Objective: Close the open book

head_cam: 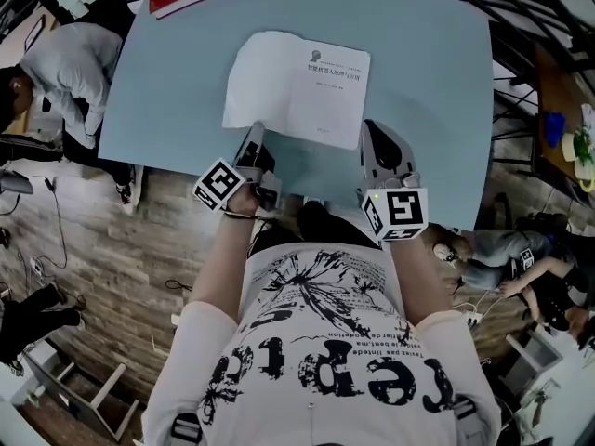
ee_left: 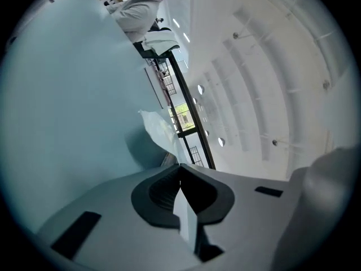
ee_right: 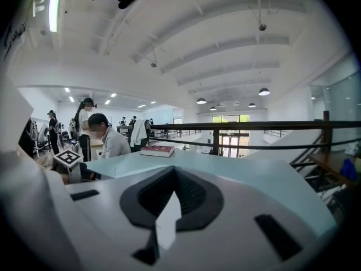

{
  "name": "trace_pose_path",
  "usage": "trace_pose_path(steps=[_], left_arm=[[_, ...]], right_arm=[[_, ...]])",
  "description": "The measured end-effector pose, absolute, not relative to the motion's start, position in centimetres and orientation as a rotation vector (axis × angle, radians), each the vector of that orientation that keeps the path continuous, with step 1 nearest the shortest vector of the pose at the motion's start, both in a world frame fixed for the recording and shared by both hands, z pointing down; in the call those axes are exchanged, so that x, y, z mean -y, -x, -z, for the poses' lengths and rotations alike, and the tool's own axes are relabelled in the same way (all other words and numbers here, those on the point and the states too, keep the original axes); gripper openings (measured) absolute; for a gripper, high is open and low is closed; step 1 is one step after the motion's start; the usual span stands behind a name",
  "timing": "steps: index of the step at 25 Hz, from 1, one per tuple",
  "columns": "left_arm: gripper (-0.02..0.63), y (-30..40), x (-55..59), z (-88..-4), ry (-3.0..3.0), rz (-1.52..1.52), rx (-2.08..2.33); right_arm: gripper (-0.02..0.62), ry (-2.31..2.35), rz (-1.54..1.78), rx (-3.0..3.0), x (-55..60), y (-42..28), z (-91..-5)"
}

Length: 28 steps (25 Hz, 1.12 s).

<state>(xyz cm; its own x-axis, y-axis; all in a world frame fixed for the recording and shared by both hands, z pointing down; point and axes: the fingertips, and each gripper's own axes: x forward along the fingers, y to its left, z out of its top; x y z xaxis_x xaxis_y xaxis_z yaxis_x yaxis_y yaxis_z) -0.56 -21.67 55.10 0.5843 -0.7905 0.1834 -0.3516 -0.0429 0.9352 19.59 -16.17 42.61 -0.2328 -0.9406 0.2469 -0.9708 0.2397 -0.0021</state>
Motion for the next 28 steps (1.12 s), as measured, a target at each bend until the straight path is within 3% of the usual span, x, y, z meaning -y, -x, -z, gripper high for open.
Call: trace_pose_path(steps=[15, 28], left_arm=[[0.018, -5.8, 19.1, -53.5, -2.173, -0.11, 0.977], [0.019, -11.8, 16.9, -57.4, -2.401, -0.584, 0.847]], right_arm=[[0.008, -1.952, -0.256, 2.239, 12.9, -21.9, -43.0], [0.008, -2.0, -0.267, 2.176, 11.2, -24.4, -43.4]])
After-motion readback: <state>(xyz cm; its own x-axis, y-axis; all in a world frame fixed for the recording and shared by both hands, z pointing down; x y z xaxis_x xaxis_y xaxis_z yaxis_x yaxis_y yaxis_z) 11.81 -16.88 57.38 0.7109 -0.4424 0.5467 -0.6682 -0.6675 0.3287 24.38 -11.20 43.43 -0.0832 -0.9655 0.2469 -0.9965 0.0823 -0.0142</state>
